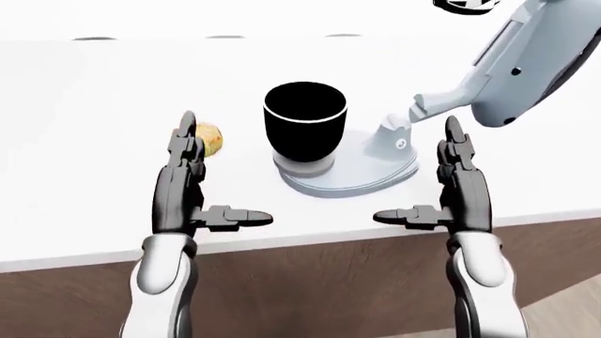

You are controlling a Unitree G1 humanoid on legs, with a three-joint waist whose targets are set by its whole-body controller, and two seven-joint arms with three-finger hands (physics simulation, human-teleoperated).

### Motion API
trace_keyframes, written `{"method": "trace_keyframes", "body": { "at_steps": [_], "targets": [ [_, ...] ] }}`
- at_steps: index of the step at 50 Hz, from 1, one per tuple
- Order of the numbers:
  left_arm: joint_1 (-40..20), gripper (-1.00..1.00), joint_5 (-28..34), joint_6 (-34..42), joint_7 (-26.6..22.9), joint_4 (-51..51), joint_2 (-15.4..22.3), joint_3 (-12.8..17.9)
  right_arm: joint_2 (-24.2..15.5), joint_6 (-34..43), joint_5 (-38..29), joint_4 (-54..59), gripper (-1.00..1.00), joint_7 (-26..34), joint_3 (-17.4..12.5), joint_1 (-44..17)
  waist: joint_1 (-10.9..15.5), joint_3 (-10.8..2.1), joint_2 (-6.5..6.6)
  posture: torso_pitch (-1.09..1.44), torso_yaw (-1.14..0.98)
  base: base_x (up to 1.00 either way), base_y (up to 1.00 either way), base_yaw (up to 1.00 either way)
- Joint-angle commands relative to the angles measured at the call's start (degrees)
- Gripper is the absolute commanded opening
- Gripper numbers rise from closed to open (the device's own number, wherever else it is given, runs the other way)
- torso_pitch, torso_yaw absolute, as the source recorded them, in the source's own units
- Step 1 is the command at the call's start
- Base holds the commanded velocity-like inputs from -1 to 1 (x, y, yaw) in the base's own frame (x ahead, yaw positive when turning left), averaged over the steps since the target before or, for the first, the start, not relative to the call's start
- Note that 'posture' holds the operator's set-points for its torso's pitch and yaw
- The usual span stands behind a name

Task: Place the bread in the stand mixer bowl.

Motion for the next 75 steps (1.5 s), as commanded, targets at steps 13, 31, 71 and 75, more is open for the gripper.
{"method": "trace_keyframes", "body": {
  "at_steps": [13,31,71,75],
  "targets": [
    [-15.62,1.00,-2.51,-1.96,1.56,9.68,8.71,5.77,-0.30,-3.24,0.44,-0.09,0.98,-0.49,-0.15,-1.04,0.09,-0.54,0.30,0.00,0.00,0.00,0.00,0.00],
    [-32.66,1.00,-2.38,-17.61,2.07,46.48,18.11,6.62,-0.13,-4.86,0.82,1.16,0.98,-0.73,0.05,-0.51,-0.36,-1.24,1.00,0.00,0.00,0.00,0.00,0.00],
    [-50.46,1.00,2.71,-44.72,2.27,97.98,23.34,3.44,0.14,-7.43,1.06,3.65,0.98,-1.10,0.53,-0.15,-0.80,-2.60,1.44,0.00,0.00,0.00,0.00,0.00],
    [-51.72,1.00,3.11,-45.78,2.25,100.38,23.18,3.27,0.20,-7.92,1.10,3.96,0.98,-1.20,0.60,0.04,-0.87,-2.56,1.45,0.00,0.00,0.00,0.00,0.00]
  ]
}}
